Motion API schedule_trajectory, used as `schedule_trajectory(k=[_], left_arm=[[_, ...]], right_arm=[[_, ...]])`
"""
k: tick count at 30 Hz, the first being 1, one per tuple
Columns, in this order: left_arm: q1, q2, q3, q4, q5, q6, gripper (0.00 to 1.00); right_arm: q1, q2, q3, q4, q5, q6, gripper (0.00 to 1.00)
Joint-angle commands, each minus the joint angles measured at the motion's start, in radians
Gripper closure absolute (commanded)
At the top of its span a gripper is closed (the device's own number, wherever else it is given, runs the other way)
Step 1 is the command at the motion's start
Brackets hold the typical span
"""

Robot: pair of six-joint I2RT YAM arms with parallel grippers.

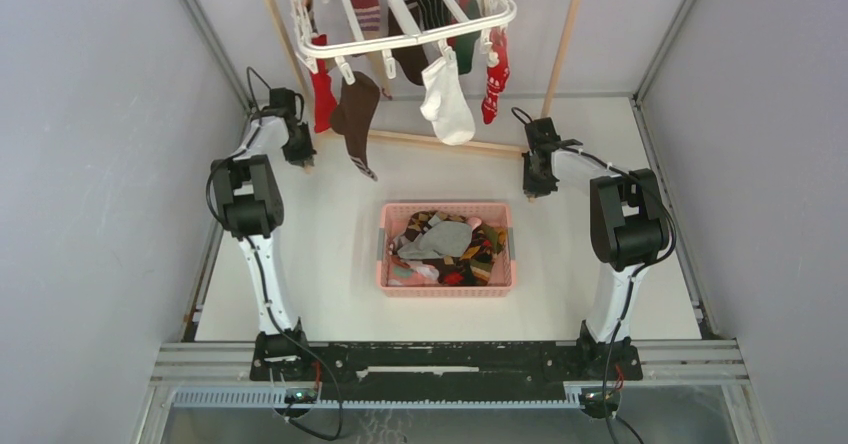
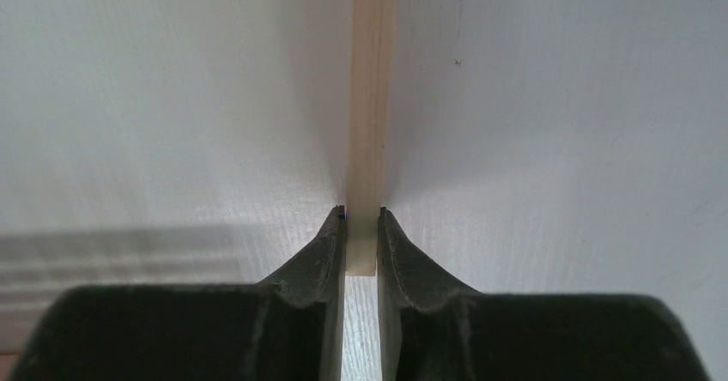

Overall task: Remove the socks clipped to the hanger
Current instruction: Move the clothesline to the center of the board.

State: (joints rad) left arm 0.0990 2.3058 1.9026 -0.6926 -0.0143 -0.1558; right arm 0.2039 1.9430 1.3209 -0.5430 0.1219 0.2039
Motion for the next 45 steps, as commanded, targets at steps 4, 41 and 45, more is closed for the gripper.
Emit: schedule_trajectory(k=[4,41,45], left_arm=[[-0.012,-0.028,0.009,-0.013,-0.036,-0.03,1.0],[-0.038,-0.535,-0.816,0.221,-0.036,-0.279,0.97],[-0.04,-0.559,-0.82,0.211,-0.043,-0.282,0.74]], right_arm=[[0.014,-0.051,-0.026,-0.063,-0.01,-0.017,1.0],[-0.018,-0.207,-0.221,-0.01,-0.058,0.039,1.0],[-0.028,-0.213,-0.232,0.002,-0.078,0.044,0.92]])
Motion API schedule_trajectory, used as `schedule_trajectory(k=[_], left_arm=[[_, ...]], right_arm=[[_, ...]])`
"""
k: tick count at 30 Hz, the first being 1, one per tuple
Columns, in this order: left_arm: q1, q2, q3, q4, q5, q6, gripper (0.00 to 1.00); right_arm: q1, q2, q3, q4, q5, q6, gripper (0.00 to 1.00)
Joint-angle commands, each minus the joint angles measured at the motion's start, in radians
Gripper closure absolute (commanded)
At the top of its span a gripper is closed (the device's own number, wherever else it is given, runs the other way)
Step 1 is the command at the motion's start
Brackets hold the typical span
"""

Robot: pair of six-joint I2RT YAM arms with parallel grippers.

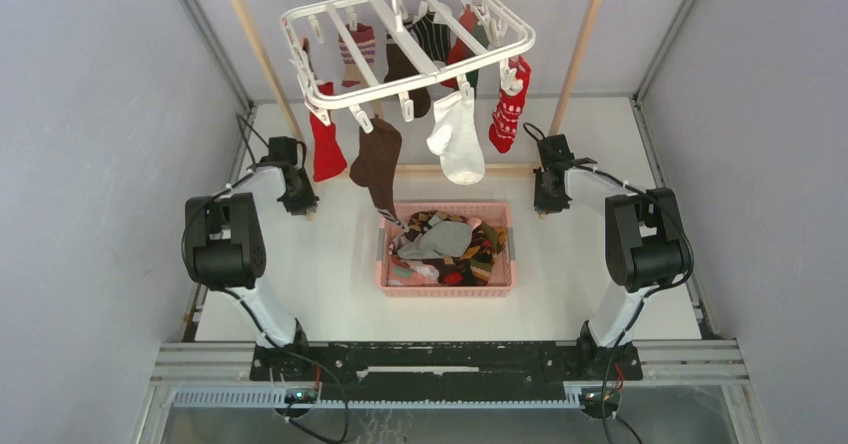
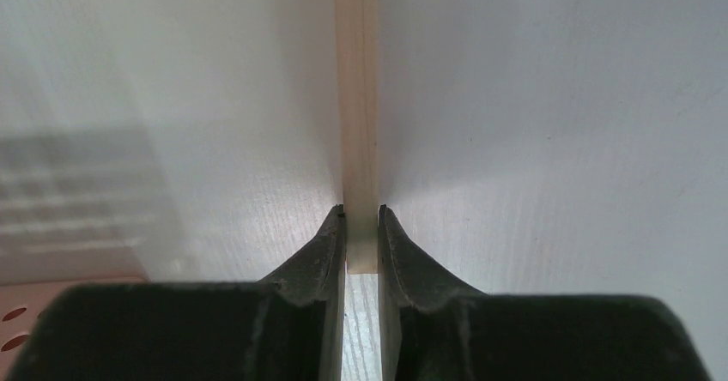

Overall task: Remove the socks clipped to the hanger
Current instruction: Move the clothesline to the center of the board.

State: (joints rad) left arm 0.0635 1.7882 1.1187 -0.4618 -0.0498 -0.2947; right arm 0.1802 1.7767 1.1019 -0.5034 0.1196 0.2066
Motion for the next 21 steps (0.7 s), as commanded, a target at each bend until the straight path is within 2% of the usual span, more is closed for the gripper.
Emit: schedule_trajectory(k=[1,5,9,12,18,21], left_arm=[[-0.006,-0.059,-0.04,-0.019,-0.013,-0.145,0.7],[-0.006,-0.084,-0.05,-0.003,-0.022,-0.156,0.62],[-0.012,-0.084,-0.083,0.03,-0.014,-0.182,0.46],[-0.026,-0.083,-0.099,0.034,-0.019,-0.187,0.38],[-0.043,-0.183,-0.136,0.031,-0.039,-0.199,0.03],[-0.051,-0.251,-0.125,0.006,-0.049,-0.204,0.0]], right_arm=[[-0.006,-0.048,-0.018,-0.032,-0.089,0.045,0.88],[-0.002,-0.042,-0.022,-0.031,-0.094,0.056,0.77],[-0.001,-0.066,-0.043,-0.031,-0.099,0.057,0.69],[-0.004,-0.108,-0.062,-0.028,-0.105,0.064,0.62],[-0.005,-0.23,-0.094,-0.017,-0.109,0.09,0.54],[-0.013,-0.311,-0.109,-0.009,-0.136,0.102,0.52]])
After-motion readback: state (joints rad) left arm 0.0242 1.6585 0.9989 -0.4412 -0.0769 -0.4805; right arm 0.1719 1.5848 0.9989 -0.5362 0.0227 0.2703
